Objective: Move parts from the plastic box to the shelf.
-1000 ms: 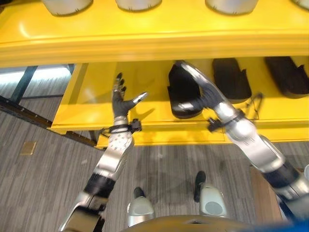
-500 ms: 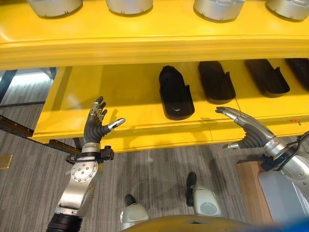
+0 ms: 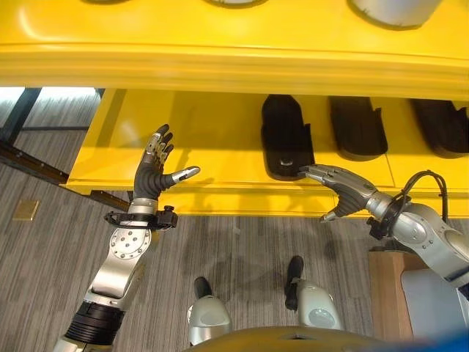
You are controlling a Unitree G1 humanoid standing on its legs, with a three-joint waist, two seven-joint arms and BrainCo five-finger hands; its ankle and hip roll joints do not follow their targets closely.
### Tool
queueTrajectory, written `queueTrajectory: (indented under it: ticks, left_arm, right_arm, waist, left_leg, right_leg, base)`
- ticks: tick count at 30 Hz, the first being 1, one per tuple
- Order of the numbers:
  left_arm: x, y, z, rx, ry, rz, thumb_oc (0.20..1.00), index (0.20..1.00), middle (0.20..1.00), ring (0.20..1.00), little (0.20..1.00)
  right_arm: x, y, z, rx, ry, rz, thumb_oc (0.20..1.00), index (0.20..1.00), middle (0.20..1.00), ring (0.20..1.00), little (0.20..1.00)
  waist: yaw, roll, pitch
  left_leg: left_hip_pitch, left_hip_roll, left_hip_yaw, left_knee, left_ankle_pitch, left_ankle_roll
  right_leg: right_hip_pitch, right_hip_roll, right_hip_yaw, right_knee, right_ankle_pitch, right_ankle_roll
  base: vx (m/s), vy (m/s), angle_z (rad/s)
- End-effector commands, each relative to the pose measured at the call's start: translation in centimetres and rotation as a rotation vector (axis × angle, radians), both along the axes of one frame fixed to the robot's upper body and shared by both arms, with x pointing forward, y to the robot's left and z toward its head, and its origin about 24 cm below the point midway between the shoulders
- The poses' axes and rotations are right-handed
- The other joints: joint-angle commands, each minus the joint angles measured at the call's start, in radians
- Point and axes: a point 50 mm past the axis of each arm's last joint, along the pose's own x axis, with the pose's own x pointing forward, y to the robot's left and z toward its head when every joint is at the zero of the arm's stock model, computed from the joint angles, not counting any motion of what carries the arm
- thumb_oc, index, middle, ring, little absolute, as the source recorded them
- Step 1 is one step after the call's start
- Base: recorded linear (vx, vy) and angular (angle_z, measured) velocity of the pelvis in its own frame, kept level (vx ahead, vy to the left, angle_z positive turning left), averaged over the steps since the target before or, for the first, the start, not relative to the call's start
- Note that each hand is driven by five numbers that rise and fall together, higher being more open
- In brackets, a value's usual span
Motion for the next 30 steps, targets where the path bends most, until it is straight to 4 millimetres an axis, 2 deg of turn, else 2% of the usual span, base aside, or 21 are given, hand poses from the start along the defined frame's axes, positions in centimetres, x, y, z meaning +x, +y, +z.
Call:
queueTrajectory:
  ticks: [1,5,7,12,16,18,21,24,27,30]
  left_arm:
    - [0.2,0.0,2.4,0.050,-0.114,-0.050,1.000,1.000,1.000,1.000,1.000]
    - [0.3,-0.1,2.4,0.049,-0.113,-0.050,1.000,1.000,1.000,1.000,1.000]
    - [0.4,-0.2,2.4,0.034,-0.116,-0.046,1.000,1.000,1.000,1.000,1.000]
    - [0.6,-0.3,2.4,0.005,-0.114,-0.044,1.000,1.000,1.000,1.000,1.000]
    - [0.7,-0.6,2.7,-0.007,-0.119,-0.049,1.000,1.000,1.000,1.000,1.000]
    - [0.7,-0.6,2.7,-0.010,-0.120,-0.053,1.000,1.000,1.000,1.000,1.000]
    - [0.4,-0.6,2.7,-0.010,-0.130,-0.040,1.000,1.000,1.000,1.000,1.000]
    - [0.2,-0.7,2.5,-0.036,-0.118,-0.021,1.000,1.000,1.000,1.000,1.000]
    - [0.1,-0.7,2.4,-0.052,-0.113,-0.016,1.000,1.000,1.000,1.000,1.000]
    - [-0.3,-0.4,2.4,-0.057,-0.111,-0.011,1.000,1.000,1.000,1.000,1.000]
  right_arm:
    - [1.3,0.6,1.8,0.029,-0.058,-0.041,1.000,1.000,1.000,1.000,1.000]
    - [2.1,-0.1,1.4,0.118,-0.068,-0.159,1.000,1.000,1.000,1.000,1.000]
    - [2.7,-0.7,1.6,0.197,-0.185,-0.228,1.000,1.000,1.000,1.000,1.000]
    - [3.0,-0.2,2.7,0.210,-0.325,-0.215,1.000,1.000,1.000,1.000,1.000]
    - [3.1,1.3,3.2,0.182,-0.291,-0.135,1.000,1.000,1.000,1.000,1.000]
    - [2.6,1.9,3.7,0.193,-0.327,-0.086,1.000,1.000,1.000,1.000,1.000]
    - [1.1,2.3,5.7,0.333,-0.544,-0.055,1.000,1.000,1.000,1.000,1.000]
    - [-0.1,2.5,7.3,0.432,-0.674,0.005,1.000,1.000,1.000,1.000,1.000]
    - [-0.8,2.5,7.5,0.440,-0.652,0.002,1.000,1.000,1.000,1.000,1.000]
    - [-0.8,1.7,6.4,0.413,-0.554,-0.076,1.000,1.000,1.000,1.000,1.000]
  waist:
    - [0.005,-0.041,0.012]
    - [0.008,-0.038,0.020]
    - [0.006,-0.031,0.024]
    - [0.001,-0.015,0.027]
    - [0.001,-0.004,0.027]
    - [-0.001,-0.002,0.027]
    - [-0.011,0.003,0.025]
    - [-0.023,0.011,0.021]
    - [-0.031,0.016,0.019]
    - [-0.040,0.017,0.018]
  left_leg:
    - [-0.057,0.022,-0.027,0.040,0.014,-0.002]
    - [-0.065,0.024,-0.031,0.040,0.018,-0.003]
    - [-0.067,0.025,-0.033,0.041,0.020,-0.004]
    - [-0.070,0.021,-0.035,0.046,0.016,-0.003]
    - [-0.072,0.016,-0.033,0.051,0.008,-0.003]
    - [-0.072,0.016,-0.031,0.055,0.007,-0.002]
    - [-0.065,0.014,-0.023,0.052,0.004,0.003]
    - [-0.062,0.009,-0.017,0.050,-0.005,0.005]
    - [-0.061,0.005,-0.014,0.050,-0.011,0.006]
    - [-0.058,0.004,-0.005,0.048,-0.015,0.006]
  right_leg:
    - [0.118,-0.017,-0.024,0.009,-0.125,0.044]
    - [0.109,-0.018,-0.024,0.014,-0.125,0.043]
    - [0.105,-0.018,-0.024,0.016,-0.125,0.042]
    - [0.098,-0.018,-0.018,0.023,-0.129,0.039]
    - [0.095,-0.022,-0.017,0.027,-0.134,0.038]
    - [0.094,-0.023,-0.017,0.030,-0.133,0.038]
    - [0.094,-0.023,-0.011,0.030,-0.132,0.039]
    - [0.090,-0.023,-0.005,0.030,-0.135,0.041]
    - [0.087,-0.025,0.000,0.029,-0.138,0.042]
    - [0.086,-0.027,0.003,0.026,-0.140,0.043]
  base:
    - [-0.03,-0.020,0.11]
    - [-0.02,-0.005,0.08]
    - [0.00,0.007,0.03]
    - [0.01,0.027,0.00]
    - [0.01,0.030,0.00]
    - [0.00,0.000,0.00]
    - [0.01,0.024,0.00]
    - [0.01,0.057,-0.02]
    - [-0.02,0.056,-0.05]
    - [-0.02,0.029,-0.05]
